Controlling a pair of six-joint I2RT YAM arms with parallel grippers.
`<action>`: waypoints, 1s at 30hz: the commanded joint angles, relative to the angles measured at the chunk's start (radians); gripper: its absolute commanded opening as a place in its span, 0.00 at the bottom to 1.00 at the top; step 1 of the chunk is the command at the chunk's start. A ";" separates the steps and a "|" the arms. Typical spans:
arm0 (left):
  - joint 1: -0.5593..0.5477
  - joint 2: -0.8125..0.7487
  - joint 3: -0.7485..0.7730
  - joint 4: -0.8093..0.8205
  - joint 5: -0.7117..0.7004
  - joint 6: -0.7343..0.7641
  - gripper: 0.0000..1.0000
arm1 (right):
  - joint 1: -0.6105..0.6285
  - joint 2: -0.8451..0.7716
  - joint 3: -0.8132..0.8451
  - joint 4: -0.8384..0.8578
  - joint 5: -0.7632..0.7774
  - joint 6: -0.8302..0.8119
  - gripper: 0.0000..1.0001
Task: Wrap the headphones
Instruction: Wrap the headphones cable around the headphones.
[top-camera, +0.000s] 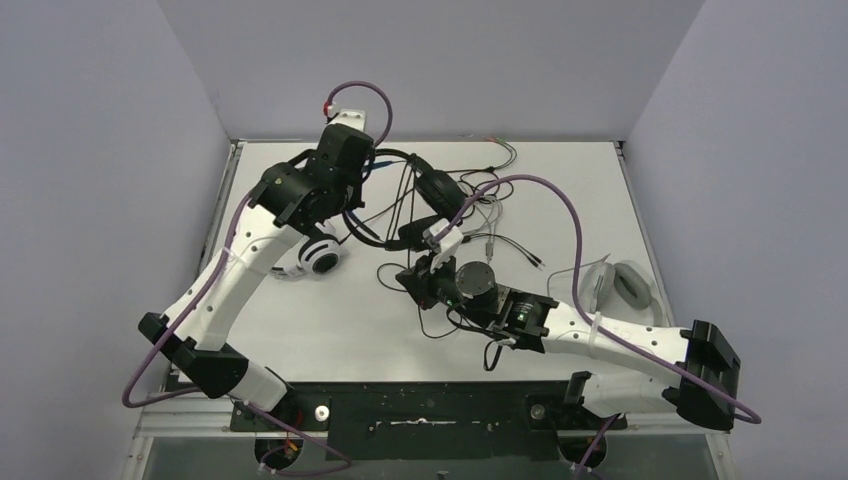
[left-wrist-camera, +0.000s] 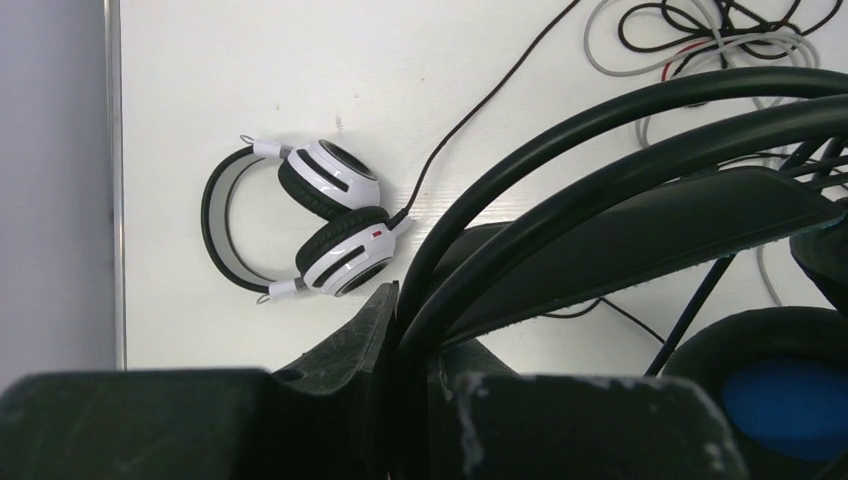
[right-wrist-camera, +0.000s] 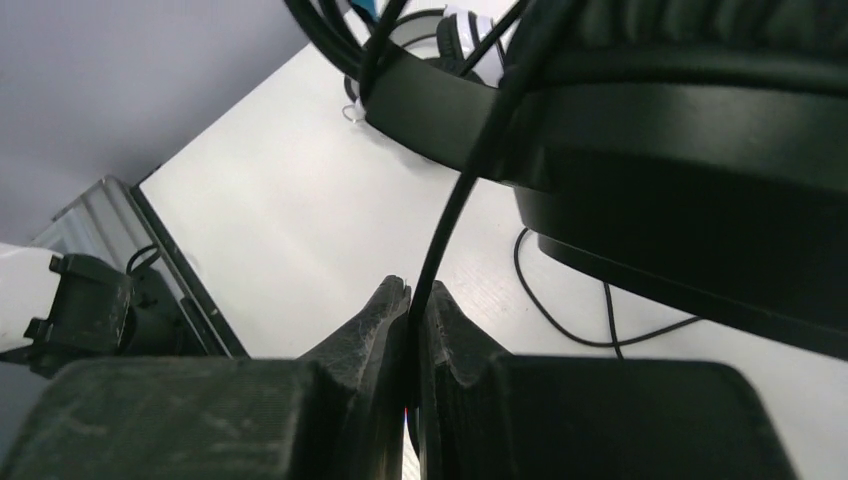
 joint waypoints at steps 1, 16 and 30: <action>0.025 -0.119 0.032 0.158 0.041 -0.150 0.00 | 0.038 0.027 -0.053 0.207 0.102 -0.034 0.05; 0.140 -0.225 -0.059 0.283 0.356 -0.333 0.00 | 0.073 0.106 -0.136 0.419 0.113 0.001 0.25; 0.187 -0.302 -0.006 0.239 0.513 -0.346 0.00 | -0.062 0.180 -0.218 0.616 -0.080 -0.008 0.61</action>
